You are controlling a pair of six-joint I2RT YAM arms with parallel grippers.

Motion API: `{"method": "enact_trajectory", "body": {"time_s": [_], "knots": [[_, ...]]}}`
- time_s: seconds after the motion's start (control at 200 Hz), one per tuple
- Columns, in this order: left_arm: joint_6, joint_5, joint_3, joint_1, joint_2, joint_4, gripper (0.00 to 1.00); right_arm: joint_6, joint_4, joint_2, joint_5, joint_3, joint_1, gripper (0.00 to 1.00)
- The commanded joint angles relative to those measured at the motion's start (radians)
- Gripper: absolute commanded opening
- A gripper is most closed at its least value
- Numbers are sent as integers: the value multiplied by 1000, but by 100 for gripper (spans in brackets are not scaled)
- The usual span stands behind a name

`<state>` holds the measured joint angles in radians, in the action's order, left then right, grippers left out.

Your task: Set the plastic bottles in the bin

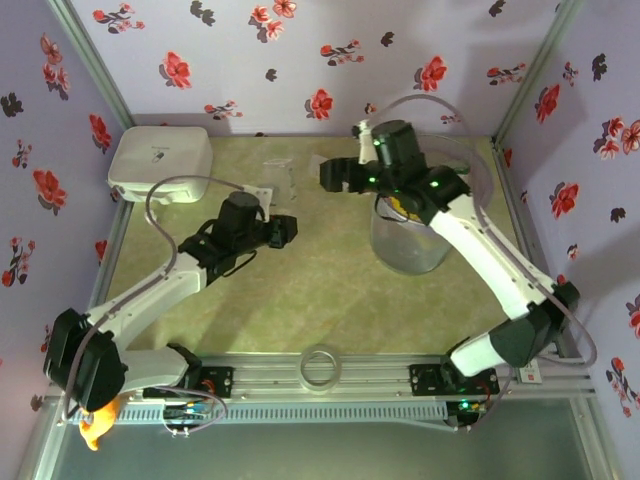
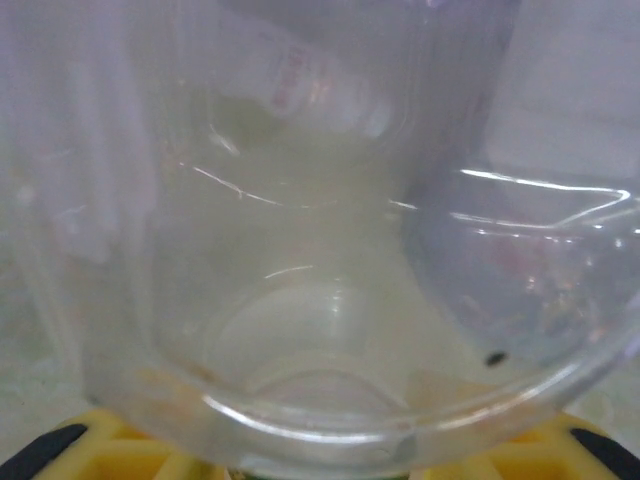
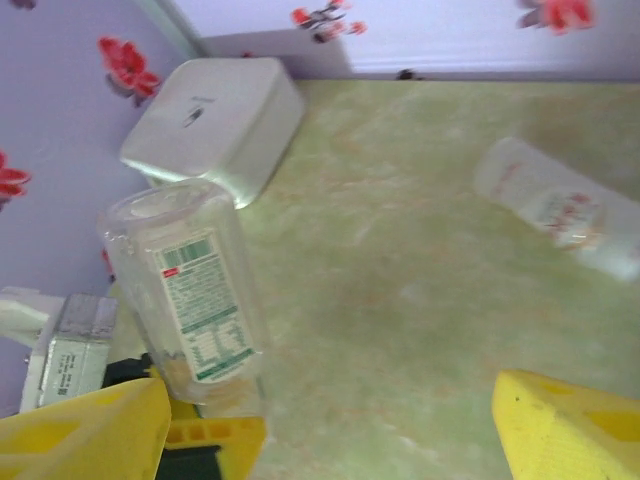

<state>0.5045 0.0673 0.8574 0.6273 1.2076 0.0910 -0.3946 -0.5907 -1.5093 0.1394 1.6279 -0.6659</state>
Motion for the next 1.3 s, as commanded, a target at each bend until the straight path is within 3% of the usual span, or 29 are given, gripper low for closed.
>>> {"method": "enact_trajectory", "body": {"time_s": [0.0, 0.24, 0.495, 0.88, 0.985, 1.295], "knots": [[53, 47, -65, -31, -42, -160, 0, -49, 88, -84, 32, 58, -64, 84], [91, 88, -196, -74, -95, -292, 0, -165, 245, -227, 47, 45, -155, 90], [55, 216, -197, -83, -51, -314, 0, -172, 285, -294, 94, 85, -151, 90], [8, 309, -200, -82, -36, -317, 0, -178, 277, -333, 127, 120, -98, 86], [2, 333, -190, -83, -23, -314, 0, -177, 270, -345, 139, 131, -95, 82], [68, 313, -192, -83, -22, -366, 0, -168, 257, -327, 137, 110, -93, 56]]}}
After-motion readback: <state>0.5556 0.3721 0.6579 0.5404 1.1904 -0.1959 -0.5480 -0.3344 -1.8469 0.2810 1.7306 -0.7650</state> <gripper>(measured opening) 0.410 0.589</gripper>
